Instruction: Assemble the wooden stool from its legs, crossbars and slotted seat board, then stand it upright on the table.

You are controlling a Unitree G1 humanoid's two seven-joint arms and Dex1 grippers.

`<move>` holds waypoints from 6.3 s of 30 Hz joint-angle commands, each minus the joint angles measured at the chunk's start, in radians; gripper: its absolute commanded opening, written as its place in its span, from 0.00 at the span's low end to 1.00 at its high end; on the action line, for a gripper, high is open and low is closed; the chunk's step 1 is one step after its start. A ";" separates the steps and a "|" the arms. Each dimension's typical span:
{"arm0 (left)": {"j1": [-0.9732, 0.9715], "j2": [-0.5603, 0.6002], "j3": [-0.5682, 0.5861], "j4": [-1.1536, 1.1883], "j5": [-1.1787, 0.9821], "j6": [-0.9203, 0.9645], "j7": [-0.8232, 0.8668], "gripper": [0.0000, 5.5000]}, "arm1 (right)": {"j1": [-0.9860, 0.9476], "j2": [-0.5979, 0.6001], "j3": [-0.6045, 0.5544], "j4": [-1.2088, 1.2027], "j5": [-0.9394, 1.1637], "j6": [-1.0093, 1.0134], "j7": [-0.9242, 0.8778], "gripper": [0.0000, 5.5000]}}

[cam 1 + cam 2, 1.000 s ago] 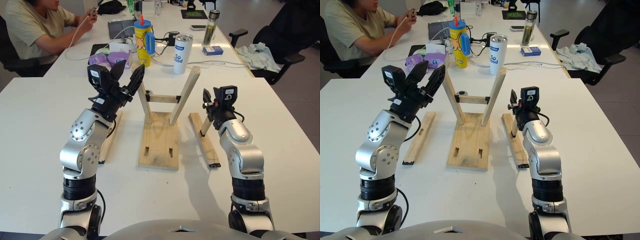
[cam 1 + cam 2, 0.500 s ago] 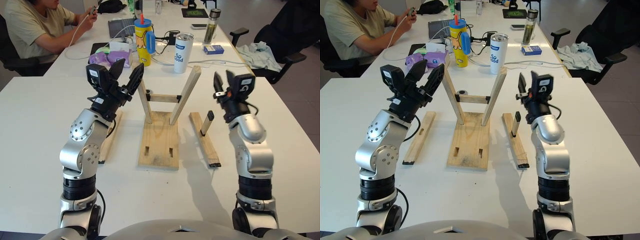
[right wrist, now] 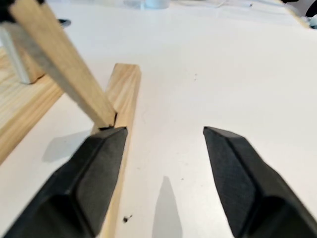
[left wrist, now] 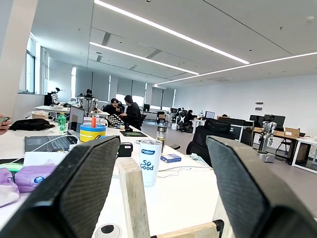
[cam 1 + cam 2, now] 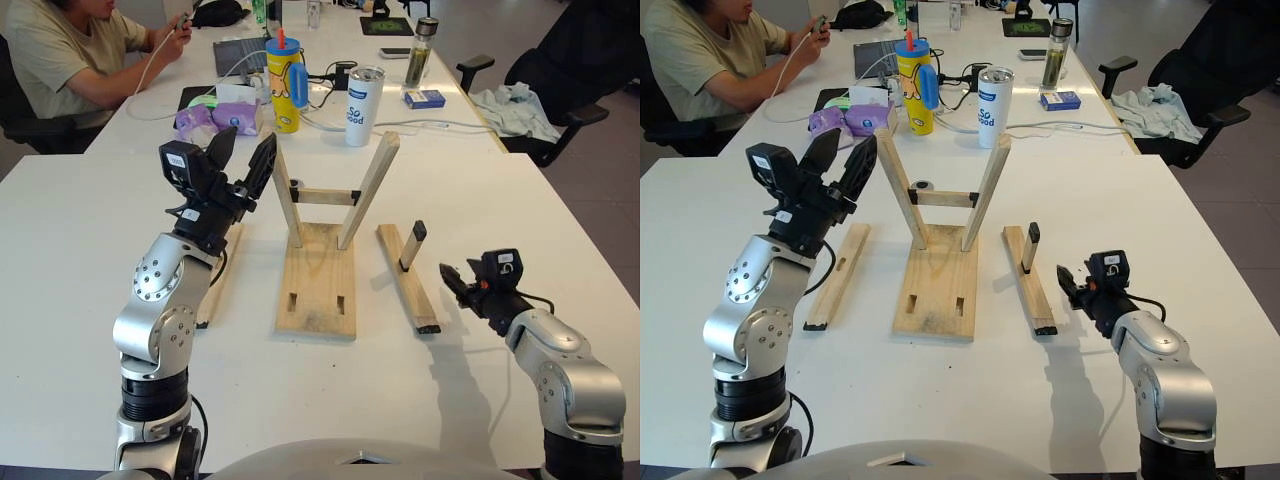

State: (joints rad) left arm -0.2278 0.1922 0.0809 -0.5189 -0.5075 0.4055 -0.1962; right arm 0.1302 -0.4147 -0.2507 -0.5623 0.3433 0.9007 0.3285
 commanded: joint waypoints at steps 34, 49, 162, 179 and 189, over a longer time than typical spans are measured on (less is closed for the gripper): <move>-0.064 0.082 0.025 0.076 -0.062 0.110 -0.092 0.59 | -0.272 0.197 -0.012 0.242 0.044 -0.157 -0.134 0.37; -0.193 0.135 0.193 0.149 -0.583 0.379 -0.204 0.79 | -0.679 0.114 -0.049 0.345 0.553 -0.042 0.190 0.37; -0.208 0.482 -0.044 0.402 -0.169 0.151 -0.874 0.37 | -0.355 -0.069 0.541 0.541 -0.025 -0.481 0.658 0.70; -0.283 0.455 -0.129 0.506 -0.064 0.086 -0.958 0.37 | -0.359 -0.045 0.559 0.601 -0.060 -0.494 0.652 0.70; -0.324 0.499 -0.200 0.620 0.056 0.020 -1.034 0.37 | -0.360 -0.039 0.581 0.627 -0.112 -0.507 0.636 0.70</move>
State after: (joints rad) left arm -0.5239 0.6670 -0.0814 0.0701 -0.5179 0.4232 -1.2226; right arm -0.2304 -0.4487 0.3057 0.0408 0.2793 0.3794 0.9821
